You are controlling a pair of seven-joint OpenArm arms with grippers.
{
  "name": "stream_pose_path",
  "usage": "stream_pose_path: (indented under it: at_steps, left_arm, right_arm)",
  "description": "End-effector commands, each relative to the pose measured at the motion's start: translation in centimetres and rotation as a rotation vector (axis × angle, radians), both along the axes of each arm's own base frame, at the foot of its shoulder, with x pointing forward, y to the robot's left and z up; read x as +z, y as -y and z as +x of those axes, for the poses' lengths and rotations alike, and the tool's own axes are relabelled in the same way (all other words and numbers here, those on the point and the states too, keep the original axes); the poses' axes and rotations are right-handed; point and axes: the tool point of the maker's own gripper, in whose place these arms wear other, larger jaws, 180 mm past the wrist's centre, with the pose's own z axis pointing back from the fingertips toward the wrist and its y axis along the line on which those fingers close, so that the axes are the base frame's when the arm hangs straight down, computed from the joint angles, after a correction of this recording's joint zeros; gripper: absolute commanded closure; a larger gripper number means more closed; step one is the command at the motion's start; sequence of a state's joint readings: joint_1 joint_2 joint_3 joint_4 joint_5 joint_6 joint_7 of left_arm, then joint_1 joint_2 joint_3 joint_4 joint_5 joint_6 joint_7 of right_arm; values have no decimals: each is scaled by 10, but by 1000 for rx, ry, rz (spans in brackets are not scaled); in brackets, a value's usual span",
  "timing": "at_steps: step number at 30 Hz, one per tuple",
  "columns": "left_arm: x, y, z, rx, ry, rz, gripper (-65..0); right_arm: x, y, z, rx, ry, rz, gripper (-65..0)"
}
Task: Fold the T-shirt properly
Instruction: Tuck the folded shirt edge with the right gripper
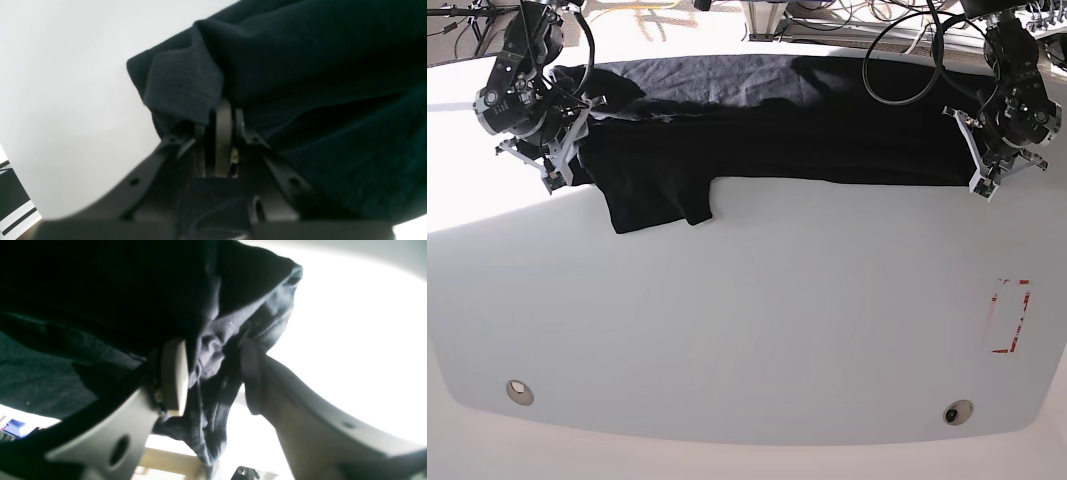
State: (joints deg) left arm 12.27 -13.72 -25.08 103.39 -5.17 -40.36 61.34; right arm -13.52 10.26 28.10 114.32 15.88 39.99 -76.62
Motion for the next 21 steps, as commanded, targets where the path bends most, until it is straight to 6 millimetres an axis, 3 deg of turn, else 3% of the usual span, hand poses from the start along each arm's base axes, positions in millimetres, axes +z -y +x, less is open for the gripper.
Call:
stream_pose_path:
  at_steps: [1, 2, 3, 5, 8, 14, 21]
  left_arm:
    - [12, -11, 5, 10, 6, 44, -185]
    - [12, -13, 4, 11, 2, 51, -214]
    - [13, -16, 3, 11, -11, 64, -300]
    - [15, -12, 6, -6, -12, 70, -403]
    - [25, -8, 17, -31, 19, 86, -490]
    - [45, -3, 29, -50, 87, 106, -457]
    - [63, -1, 39, -54, 138, 123, -453]
  right_arm:
    - [8, 1, 6, -3, 32, -12, -468]
    - [9, 1, 8, -4, 38, -10, -487]
    - [13, 0, 14, -4, 56, -7, -523]
    - [20, -1, 25, -4, 90, -5, -549]
    - [30, -6, 45, -4, 141, 14, -537]
    - [42, -24, 84, -20, 215, 92, -533]
    - [24, -31, 116, -37, 198, 197, -533]
